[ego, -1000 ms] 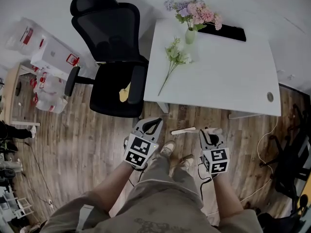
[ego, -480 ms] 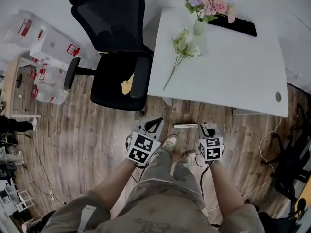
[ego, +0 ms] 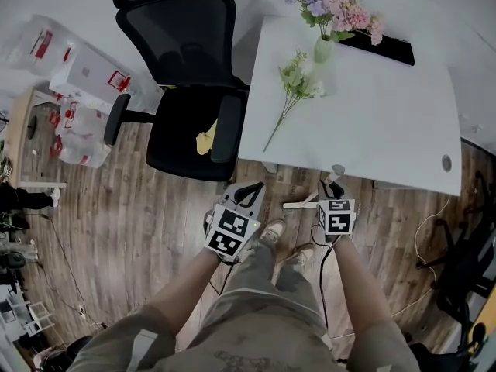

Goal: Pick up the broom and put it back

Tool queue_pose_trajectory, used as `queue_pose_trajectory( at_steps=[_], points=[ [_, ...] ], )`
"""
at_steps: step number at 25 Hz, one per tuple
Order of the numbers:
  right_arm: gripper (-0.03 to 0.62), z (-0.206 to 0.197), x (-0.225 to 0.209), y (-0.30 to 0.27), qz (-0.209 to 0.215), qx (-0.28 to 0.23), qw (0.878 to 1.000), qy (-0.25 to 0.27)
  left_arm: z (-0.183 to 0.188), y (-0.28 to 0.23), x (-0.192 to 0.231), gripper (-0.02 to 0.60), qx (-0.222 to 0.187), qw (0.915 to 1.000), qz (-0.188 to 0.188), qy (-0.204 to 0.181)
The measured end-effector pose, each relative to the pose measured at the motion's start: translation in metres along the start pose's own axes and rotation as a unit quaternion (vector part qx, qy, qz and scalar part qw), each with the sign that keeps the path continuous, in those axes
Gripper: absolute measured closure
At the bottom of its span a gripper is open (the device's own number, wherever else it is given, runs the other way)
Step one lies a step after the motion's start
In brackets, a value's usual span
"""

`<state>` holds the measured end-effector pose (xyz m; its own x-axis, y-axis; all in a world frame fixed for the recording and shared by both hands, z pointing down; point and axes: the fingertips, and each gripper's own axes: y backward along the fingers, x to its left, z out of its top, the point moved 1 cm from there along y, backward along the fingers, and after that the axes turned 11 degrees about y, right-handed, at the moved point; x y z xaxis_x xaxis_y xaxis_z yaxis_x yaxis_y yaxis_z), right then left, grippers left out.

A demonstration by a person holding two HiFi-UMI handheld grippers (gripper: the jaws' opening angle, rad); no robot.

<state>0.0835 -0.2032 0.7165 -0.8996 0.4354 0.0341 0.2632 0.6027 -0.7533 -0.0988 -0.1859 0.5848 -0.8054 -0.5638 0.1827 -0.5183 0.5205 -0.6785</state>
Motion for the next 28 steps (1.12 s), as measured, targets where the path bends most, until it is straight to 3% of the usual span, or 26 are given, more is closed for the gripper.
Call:
queue_pose_trajectory(
  at_steps=[6,11,19,28],
  points=[
    [0.430,0.000,-0.004,-0.006,0.007,0.022,0.999,-0.024,0.007,-0.003,0.000,0.565,-0.004,1.0000,-0.006,-0.003],
    [0.414,0.009,-0.006,0.019,-0.005,0.003,1.000,0.002,0.020,0.000,-0.006,0.565,-0.018,0.9998,-0.011,-0.007],
    [0.493,0.066,-0.027,0.100,-0.010,-0.103,0.994,-0.025,0.070,0.019,-0.025,0.565,-0.071,0.9965,-0.018,-0.041],
    [0.540,0.140,-0.044,0.226,-0.014,-0.241,0.969,-0.048,0.135,0.065,-0.057,0.565,-0.138,0.9870,-0.037,-0.073]
  ],
)
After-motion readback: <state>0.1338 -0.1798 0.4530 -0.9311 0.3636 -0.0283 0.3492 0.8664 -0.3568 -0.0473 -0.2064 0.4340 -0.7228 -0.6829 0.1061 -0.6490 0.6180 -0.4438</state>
